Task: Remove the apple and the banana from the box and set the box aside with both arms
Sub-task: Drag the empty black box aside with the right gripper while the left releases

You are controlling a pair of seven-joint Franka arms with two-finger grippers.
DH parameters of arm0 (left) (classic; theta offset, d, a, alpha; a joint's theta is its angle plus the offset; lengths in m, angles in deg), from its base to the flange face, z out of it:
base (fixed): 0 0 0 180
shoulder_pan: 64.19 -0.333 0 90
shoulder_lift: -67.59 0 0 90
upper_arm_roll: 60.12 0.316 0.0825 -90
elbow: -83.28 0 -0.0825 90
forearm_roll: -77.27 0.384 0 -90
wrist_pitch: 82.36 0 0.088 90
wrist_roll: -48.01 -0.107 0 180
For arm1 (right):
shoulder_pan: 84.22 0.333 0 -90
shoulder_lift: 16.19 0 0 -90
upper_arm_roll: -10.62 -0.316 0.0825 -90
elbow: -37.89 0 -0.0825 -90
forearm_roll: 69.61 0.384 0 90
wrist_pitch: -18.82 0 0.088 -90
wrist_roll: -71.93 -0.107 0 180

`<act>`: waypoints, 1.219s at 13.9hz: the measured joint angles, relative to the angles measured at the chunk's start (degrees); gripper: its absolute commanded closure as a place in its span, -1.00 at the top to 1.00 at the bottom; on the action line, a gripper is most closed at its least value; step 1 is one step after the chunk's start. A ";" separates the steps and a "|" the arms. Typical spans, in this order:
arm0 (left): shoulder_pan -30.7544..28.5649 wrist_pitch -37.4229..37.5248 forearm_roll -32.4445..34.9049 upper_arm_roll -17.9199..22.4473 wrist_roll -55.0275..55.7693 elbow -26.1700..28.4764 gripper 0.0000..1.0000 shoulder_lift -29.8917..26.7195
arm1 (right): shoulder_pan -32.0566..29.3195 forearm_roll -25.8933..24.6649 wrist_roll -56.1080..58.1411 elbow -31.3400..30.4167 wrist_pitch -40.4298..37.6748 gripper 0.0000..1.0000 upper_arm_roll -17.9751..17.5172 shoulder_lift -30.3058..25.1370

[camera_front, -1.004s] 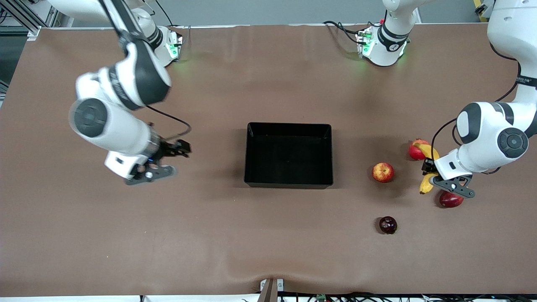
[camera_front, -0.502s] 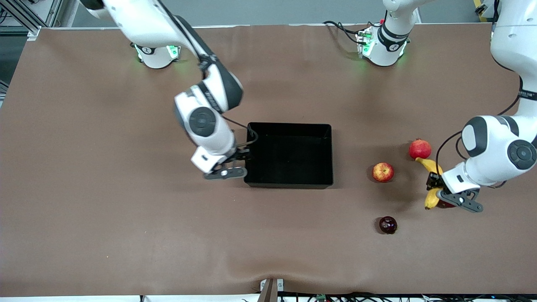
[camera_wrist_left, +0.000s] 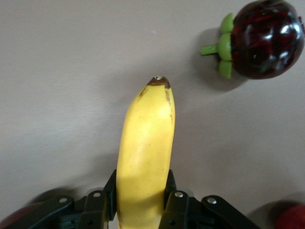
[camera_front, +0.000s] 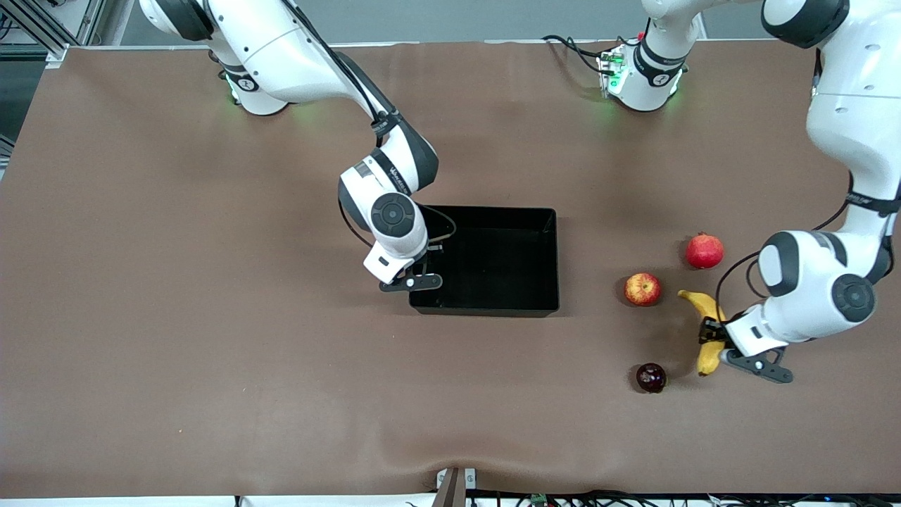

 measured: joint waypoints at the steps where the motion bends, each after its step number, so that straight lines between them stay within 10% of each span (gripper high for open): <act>1: 0.36 0.09 0.09 0.05 0.19 0.04 -1.00 0.27 | 0.18 0.00 -1.34 -0.01 0.88 -1.00 0.00 0.02; 3: 0.35 0.23 1.64 0.40 0.19 0.43 -0.83 0.47 | 0.23 0.00 -2.96 0.05 2.23 -1.00 0.06 -0.01; 6: -0.54 0.27 4.85 0.61 0.25 1.11 0.99 0.53 | 0.17 0.04 -3.75 0.40 2.85 -1.00 0.57 -0.84; 17: 0.01 12.11 5.07 -2.28 7.27 0.50 1.00 -12.79 | -21.78 -0.10 15.04 -7.52 -7.51 -1.00 2.11 -19.31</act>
